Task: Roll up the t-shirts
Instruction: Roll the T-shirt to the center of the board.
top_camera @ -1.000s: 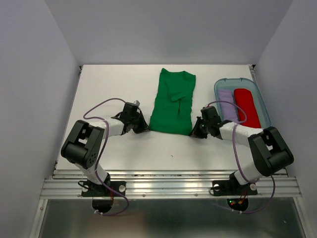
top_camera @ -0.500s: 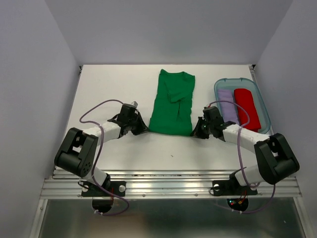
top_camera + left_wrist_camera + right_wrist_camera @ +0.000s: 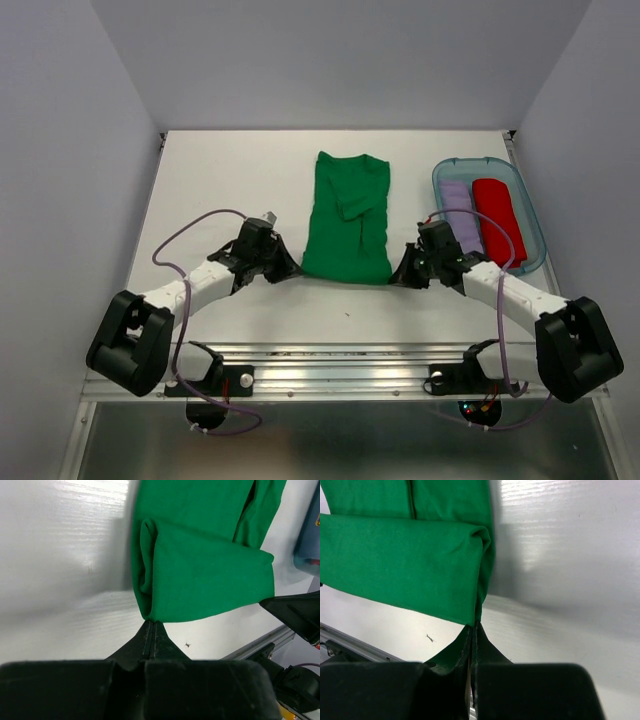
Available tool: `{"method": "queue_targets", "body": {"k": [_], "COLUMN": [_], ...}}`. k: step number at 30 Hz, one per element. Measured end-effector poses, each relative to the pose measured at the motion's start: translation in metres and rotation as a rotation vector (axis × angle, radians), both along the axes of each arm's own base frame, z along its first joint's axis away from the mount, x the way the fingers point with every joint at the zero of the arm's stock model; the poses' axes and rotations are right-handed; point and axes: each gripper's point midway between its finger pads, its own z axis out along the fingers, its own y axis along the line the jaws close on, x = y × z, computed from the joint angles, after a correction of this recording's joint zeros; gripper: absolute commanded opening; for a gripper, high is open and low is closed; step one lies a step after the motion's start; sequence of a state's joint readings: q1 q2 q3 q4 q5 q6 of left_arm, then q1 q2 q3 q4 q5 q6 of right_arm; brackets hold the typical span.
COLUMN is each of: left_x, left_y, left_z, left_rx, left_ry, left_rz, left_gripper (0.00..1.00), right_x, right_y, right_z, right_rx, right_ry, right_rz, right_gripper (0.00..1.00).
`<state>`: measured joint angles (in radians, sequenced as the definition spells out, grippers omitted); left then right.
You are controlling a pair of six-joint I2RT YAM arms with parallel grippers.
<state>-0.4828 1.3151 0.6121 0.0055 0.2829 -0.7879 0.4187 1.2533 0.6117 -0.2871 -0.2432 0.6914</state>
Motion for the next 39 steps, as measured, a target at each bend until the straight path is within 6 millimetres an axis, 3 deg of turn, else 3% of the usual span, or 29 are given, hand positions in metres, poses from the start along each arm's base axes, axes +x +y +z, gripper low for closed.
{"method": "queue_targets", "body": {"k": [6,11,22,39], "left_x": [-0.008,-0.003,0.02,0.057], "left_y": [0.007,0.007,0.002,-0.005], "left_z": [0.006,0.015,0.027,0.017], "left_rx": [0.02,0.031,0.069,0.137], "left_ry": [0.028,0.029,0.022,0.045], "left_rz": [0.027,0.035,0.05,0.043], "left_gripper": [0.0,0.0,0.0,0.0], "right_x": [-0.008,-0.007,0.012,0.048], "right_y": [-0.003,-0.003,-0.001,0.0], "right_z": [0.006,0.014,0.032,0.025], "right_rx": [-0.006,-0.011,-0.034,-0.128], "right_ry": [0.007,0.005,-0.039,-0.036], "right_rz": [0.007,0.012,0.01,0.015], "right_gripper": [0.01,0.01,0.01,0.01]}}
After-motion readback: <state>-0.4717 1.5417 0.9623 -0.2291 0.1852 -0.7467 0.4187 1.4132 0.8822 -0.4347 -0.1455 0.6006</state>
